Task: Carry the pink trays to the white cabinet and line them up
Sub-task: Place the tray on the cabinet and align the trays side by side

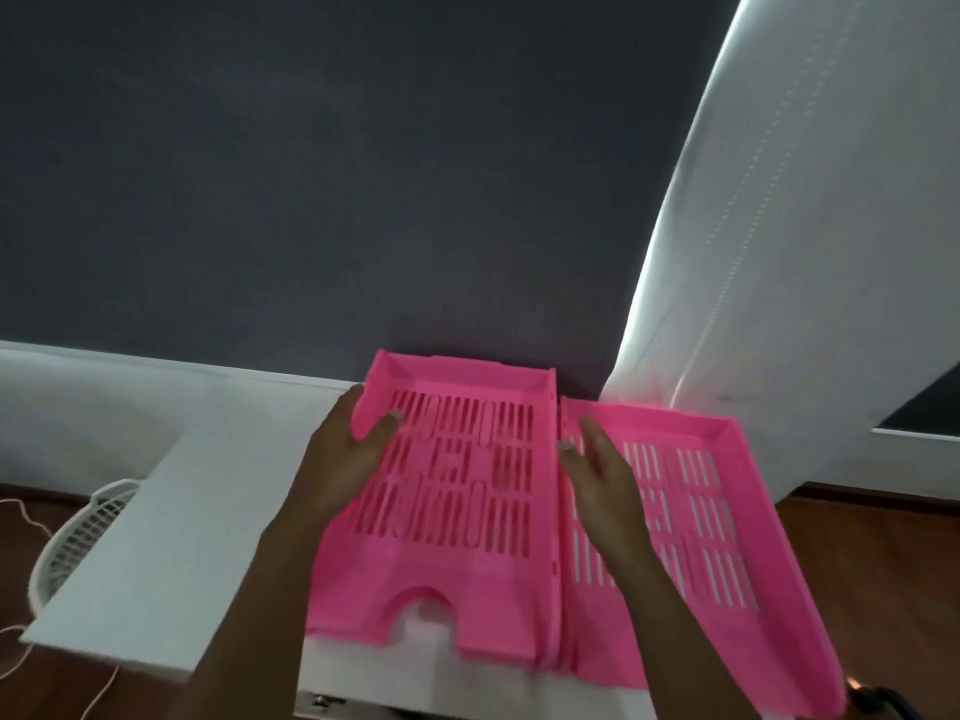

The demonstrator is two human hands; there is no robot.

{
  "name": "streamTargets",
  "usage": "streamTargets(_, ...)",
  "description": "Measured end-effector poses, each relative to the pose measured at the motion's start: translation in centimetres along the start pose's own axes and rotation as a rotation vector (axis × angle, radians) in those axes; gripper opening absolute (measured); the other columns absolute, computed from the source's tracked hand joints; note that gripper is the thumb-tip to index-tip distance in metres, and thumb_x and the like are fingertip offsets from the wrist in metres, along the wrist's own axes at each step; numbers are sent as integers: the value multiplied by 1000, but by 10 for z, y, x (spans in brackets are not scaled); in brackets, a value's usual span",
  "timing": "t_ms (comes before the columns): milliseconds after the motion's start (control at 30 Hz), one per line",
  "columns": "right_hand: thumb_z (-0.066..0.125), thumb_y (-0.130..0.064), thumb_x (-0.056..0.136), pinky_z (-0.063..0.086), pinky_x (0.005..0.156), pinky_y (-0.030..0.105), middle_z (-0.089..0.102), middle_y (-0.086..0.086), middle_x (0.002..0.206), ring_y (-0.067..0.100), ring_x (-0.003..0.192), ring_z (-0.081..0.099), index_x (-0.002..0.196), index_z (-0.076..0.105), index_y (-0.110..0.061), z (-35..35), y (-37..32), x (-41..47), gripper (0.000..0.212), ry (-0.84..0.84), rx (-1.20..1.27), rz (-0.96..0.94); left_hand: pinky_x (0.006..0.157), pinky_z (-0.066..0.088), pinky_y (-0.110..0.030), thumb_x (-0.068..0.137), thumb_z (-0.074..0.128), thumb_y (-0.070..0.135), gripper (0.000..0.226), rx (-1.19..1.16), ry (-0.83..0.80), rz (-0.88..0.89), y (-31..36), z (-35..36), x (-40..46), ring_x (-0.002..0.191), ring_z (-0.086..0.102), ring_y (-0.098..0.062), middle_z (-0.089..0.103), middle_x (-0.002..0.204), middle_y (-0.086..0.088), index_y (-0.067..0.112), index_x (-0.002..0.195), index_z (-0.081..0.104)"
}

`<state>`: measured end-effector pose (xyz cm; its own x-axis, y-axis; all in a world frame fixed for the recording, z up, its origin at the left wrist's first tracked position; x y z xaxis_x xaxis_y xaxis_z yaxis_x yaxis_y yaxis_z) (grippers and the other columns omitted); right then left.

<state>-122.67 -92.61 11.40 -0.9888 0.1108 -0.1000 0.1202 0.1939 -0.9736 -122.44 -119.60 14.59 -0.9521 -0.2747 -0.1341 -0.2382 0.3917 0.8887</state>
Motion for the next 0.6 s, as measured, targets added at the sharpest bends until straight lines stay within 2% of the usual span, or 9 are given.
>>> streamTargets(33, 58, -27, 99, 29, 109, 25, 40, -1, 159, 9, 141, 37, 154, 38, -17, 5, 4, -1, 60, -2, 3, 32, 72, 46, -22, 95, 58, 36, 15, -14, -32, 3, -6, -5, 2, 89, 62, -9, 59, 93, 26, 49, 100, 53)
streamTargets(67, 58, -28, 99, 28, 109, 25, 38, -1, 160, 8, 141, 35, 154, 37, -17, 8, 8, -4, 60, -5, 19, 63, 71, 45, -23, 96, 57, 33, 17, -22, -66, 12, -12, -8, 4, 84, 62, -7, 56, 90, 28, 46, 106, 53)
streamTargets(133, 57, -25, 99, 27, 110, 26, 38, 0, 160, 4, 136, 34, 154, 37, -14, 13, 13, -8, 60, -5, 58, 101, 80, 51, -28, 96, 57, 34, 36, -66, -131, -4, -18, -12, 8, 85, 63, -4, 60, 98, 24, 32, 131, 50)
streamTargets(167, 56, -23, 99, 28, 110, 26, 41, 0, 159, 3, 134, 36, 153, 38, -13, 18, 13, -10, 58, 6, 69, 116, 87, 54, -34, 96, 57, 35, 36, -88, -168, -28, -24, -13, 11, 88, 66, -6, 65, 103, 20, 31, 131, 51)
streamTargets(233, 55, -18, 100, 36, 107, 28, 61, -10, 141, 0, 125, 49, 149, 44, -16, 26, 12, -15, 50, 39, 96, 134, 92, 56, -45, 96, 57, 34, 19, -155, -233, -31, -29, -16, 14, 89, 75, -17, 76, 96, 7, 31, 115, 61)
streamTargets(300, 56, -19, 99, 44, 106, 35, 71, -18, 119, 4, 120, 60, 143, 55, -21, 33, 6, -22, 43, 70, 124, 141, 89, 58, -50, 95, 58, 34, 23, -219, -267, -27, -34, -20, 17, 92, 76, -22, 78, 101, 0, 23, 115, 64)
streamTargets(400, 60, -22, 95, 47, 106, 56, 73, 1, 126, 26, 121, 66, 134, 64, -25, 45, -2, -33, 40, 108, 144, 113, 92, 56, -49, 96, 58, 32, 26, -285, -305, 25, -35, -34, 20, 96, 76, -20, 77, 108, 0, 25, 120, 65)
streamTargets(500, 65, -21, 89, 47, 106, 56, 71, 6, 129, 29, 122, 65, 135, 63, -21, 65, -16, -35, 47, 106, 217, 77, 94, 54, -45, 95, 60, 30, 27, -314, -255, 72, -37, -66, 26, 102, 74, -20, 77, 112, 1, 27, 121, 66)
streamTargets(600, 61, -8, 93, 51, 103, 49, 74, 3, 123, 28, 118, 67, 124, 68, -27, 107, -30, -33, 37, 48, 258, 62, 88, 57, -45, 94, 62, 28, 25, -306, -190, 82, -46, -111, 34, 96, 75, -26, 79, 104, -2, 23, 118, 68)
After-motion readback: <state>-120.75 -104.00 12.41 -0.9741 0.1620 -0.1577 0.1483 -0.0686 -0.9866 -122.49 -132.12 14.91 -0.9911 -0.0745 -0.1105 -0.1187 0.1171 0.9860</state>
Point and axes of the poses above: each hand's wrist, its own x-axis towards the middle knuckle, its own z-axis out of the palm, y = z × x, the point moved 3 cm from there along x, towards the middle knuckle
